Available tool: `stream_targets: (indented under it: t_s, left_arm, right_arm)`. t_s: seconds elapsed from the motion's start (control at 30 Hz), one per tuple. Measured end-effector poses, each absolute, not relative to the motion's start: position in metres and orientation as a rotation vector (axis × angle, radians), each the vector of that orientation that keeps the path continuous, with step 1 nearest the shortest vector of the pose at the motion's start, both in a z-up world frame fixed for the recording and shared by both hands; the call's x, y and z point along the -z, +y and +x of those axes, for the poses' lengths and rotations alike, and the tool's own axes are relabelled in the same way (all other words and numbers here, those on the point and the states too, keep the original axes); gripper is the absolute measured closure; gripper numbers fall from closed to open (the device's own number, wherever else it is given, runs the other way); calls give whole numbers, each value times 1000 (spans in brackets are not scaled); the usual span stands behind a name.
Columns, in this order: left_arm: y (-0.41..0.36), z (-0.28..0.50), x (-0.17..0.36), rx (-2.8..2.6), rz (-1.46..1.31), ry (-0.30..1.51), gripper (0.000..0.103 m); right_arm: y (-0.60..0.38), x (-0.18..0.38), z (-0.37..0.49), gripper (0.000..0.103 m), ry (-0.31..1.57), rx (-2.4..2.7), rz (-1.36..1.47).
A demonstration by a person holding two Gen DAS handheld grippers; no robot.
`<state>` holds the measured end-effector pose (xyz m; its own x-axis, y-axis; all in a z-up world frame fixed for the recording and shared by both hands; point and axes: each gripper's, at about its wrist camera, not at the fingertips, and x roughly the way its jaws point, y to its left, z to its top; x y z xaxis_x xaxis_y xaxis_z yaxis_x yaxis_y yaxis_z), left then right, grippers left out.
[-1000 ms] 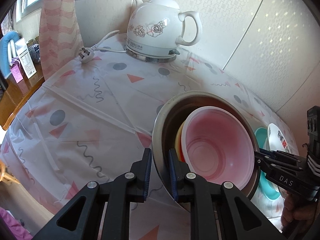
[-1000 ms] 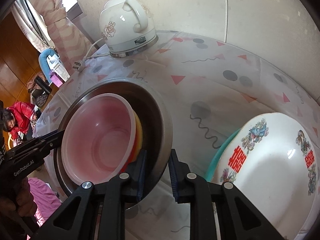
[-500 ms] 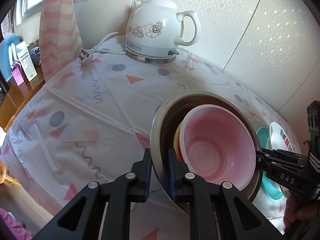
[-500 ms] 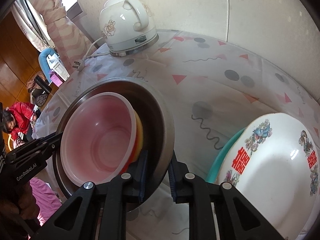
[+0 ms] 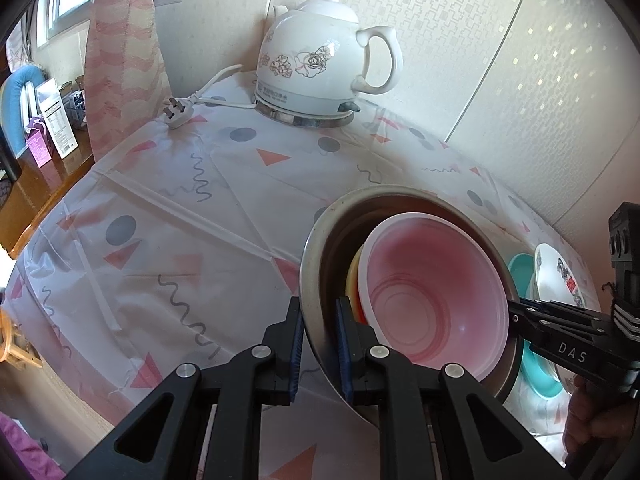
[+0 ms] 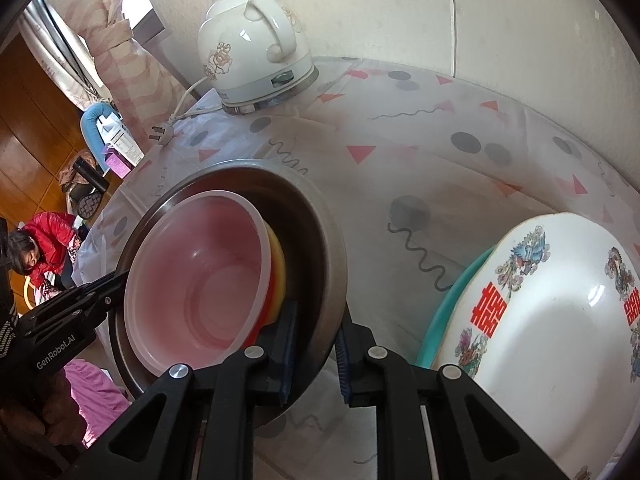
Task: Organize plates and bowls
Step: 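Lift the steel basin with both grippers and carry it over the plate stack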
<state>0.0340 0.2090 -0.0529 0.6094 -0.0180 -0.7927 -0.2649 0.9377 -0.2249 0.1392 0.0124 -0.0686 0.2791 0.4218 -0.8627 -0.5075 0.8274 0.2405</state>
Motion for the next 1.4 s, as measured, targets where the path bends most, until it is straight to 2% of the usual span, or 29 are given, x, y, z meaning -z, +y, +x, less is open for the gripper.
stream_targets:
  t_s: [0.7, 1.4]
  left_arm:
    - [202, 15, 18, -134, -320, 829, 88]
    - [154, 22, -12, -27, -251, 785, 87]
  right_arm:
    - [1, 38, 124, 86, 1056, -648, -38]
    - [-55, 4, 113, 87, 965, -586, 47]
